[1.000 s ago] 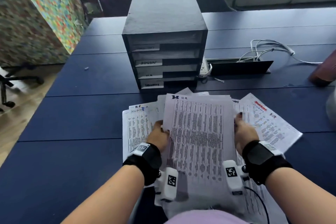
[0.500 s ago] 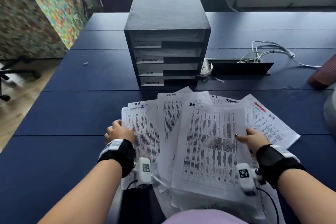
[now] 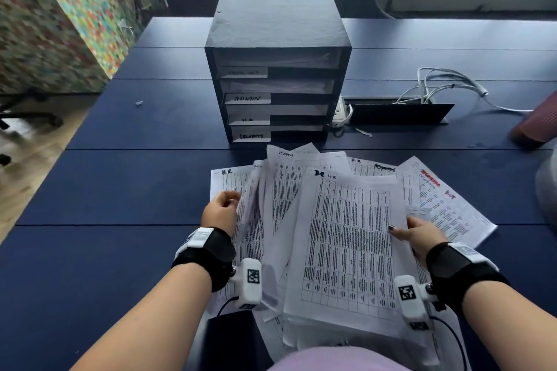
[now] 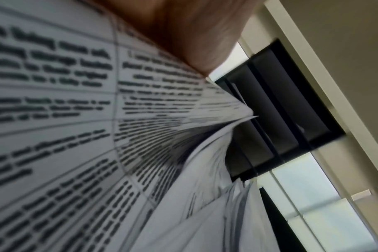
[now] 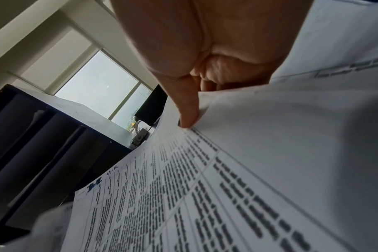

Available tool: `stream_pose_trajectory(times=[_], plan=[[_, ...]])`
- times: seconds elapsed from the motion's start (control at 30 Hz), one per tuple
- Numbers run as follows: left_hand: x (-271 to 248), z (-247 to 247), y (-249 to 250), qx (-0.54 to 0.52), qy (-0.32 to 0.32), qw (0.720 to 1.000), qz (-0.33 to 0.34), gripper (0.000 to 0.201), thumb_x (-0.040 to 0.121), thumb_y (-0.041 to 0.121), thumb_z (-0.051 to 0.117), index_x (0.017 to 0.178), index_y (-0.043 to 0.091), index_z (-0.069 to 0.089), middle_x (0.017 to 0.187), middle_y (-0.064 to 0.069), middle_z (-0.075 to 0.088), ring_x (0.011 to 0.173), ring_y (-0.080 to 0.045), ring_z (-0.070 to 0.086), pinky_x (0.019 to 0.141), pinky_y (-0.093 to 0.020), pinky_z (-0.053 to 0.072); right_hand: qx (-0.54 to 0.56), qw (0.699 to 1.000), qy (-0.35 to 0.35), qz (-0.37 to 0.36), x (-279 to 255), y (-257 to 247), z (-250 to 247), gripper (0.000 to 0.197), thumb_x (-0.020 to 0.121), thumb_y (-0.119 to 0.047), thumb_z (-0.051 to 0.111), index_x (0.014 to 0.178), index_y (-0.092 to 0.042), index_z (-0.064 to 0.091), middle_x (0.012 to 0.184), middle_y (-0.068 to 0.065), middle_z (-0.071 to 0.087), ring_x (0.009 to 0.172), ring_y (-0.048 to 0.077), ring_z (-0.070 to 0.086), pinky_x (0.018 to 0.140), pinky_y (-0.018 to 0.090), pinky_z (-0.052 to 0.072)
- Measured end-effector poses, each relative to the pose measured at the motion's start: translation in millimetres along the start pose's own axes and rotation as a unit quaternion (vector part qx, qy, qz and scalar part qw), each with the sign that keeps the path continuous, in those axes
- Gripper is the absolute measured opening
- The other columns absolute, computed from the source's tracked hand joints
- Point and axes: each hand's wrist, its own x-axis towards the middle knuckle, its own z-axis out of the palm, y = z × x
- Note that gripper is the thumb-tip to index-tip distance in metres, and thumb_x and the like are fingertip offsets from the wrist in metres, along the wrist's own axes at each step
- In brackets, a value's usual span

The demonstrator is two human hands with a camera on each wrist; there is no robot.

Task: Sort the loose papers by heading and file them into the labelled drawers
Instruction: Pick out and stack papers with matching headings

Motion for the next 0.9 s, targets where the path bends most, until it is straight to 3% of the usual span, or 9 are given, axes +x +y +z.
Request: stream_pose_trajectory(times=[0.07,0.13,0.23,0.37,0.47,0.53,0.57,0.77,0.9], plan=[[1,0,1,0.082,-0.003,0.996,-0.025,0.008,0.087,0.018,0.06,0.089,0.024,0.063,0.098,-0.006,0.063,0.078,-0.021,0.055,0.072,-0.03,0.047,0.002,1.0,-0.002,-0.002,-1,0,0,0.02,0.072,-0.009,0.074,0.08,-0.026,0.066,0.093,0.008,0.071,0.089,0.034,0.066,0.089,0.054,0.05],[3,-3,-1,0.193,0.046,0.978,-0.072,0.03,0.081,0.028,0.067,0.109,0.022,0.059,0.123,-0.008,0.05,0.114,-0.028,0.044,0.096,-0.039,0.041,0.002,1.0,0.001,-0.005,-1,0,0,0.021,0.074,-0.008,0.073,0.081,-0.027,0.065,0.095,0.009,0.071,0.089,0.034,0.065,0.089,0.054,0.05],[4,-9,1,0.177,0.077,0.974,-0.116,0.055,0.076,0.028,0.07,0.124,0.016,0.047,0.134,-0.012,0.04,0.124,-0.032,0.034,0.102,-0.041,0.036,-0.006,1.0,0.003,-0.014,-4,-3,1,0.022,0.075,-0.009,0.073,0.09,-0.024,0.065,0.096,0.01,0.07,0.089,0.034,0.065,0.088,0.053,0.051],[19,-14,-7,0.089,0.058,0.982,-0.157,0.061,0.068,0.025,0.075,0.123,0.017,0.048,0.124,-0.01,0.055,0.111,-0.03,0.053,0.097,-0.039,0.045,0.013,1.0,0.01,-0.023,-7,-4,3,0.022,0.077,-0.008,0.071,0.092,-0.022,0.063,0.095,0.011,0.069,0.088,0.033,0.065,0.088,0.051,0.051],[22,-18,-6,0.005,0.018,0.991,-0.136,0.031,0.073,0.014,0.072,0.102,0.015,0.063,0.097,-0.004,0.068,0.083,-0.024,0.062,0.076,-0.029,0.049,0.035,0.999,0.006,-0.035,-7,-1,2,0.015,0.077,-0.014,0.072,0.086,-0.025,0.065,0.094,0.009,0.07,0.09,0.033,0.065,0.089,0.053,0.05],[21,-22,-2,0.016,0.018,0.995,-0.093,0.008,0.081,0.01,0.064,0.087,0.014,0.067,0.079,-0.006,0.066,0.071,-0.025,0.057,0.066,-0.027,0.045,0.052,0.998,-0.014,-0.04,-7,1,1,0.013,0.077,-0.018,0.073,0.087,-0.022,0.066,0.096,0.011,0.07,0.092,0.033,0.065,0.09,0.052,0.049],[21,-25,1,0.028,0.035,0.997,-0.066,0.011,0.082,0.006,0.058,0.083,0.013,0.067,0.075,-0.007,0.063,0.068,-0.025,0.054,0.063,-0.027,0.042,0.062,0.997,-0.022,-0.041,-9,1,1,0.015,0.077,-0.018,0.073,0.09,-0.02,0.066,0.096,0.011,0.07,0.091,0.032,0.065,0.091,0.05,0.049],[24,-54,22,-0.002,0.129,0.991,0.046,0.011,0.087,0.008,0.048,0.081,0.009,0.057,0.073,-0.007,0.059,0.064,-0.025,0.049,0.055,-0.029,0.042,0.113,0.992,-0.039,-0.033,-16,-5,2,0.027,0.081,0.003,0.062,0.107,-0.003,0.059,0.088,0.012,0.065,0.076,0.026,0.058,0.078,0.035,0.048],[24,-76,55,-0.028,0.153,0.976,0.152,0.01,0.092,0.013,0.047,0.088,0.017,0.056,0.08,-0.006,0.06,0.071,-0.022,0.052,0.064,-0.031,0.042,0.117,0.992,-0.04,-0.021,-16,-5,1,0.032,0.08,0.013,0.056,0.109,0.001,0.057,0.093,0.018,0.062,0.076,0.027,0.056,0.078,0.037,0.047]])
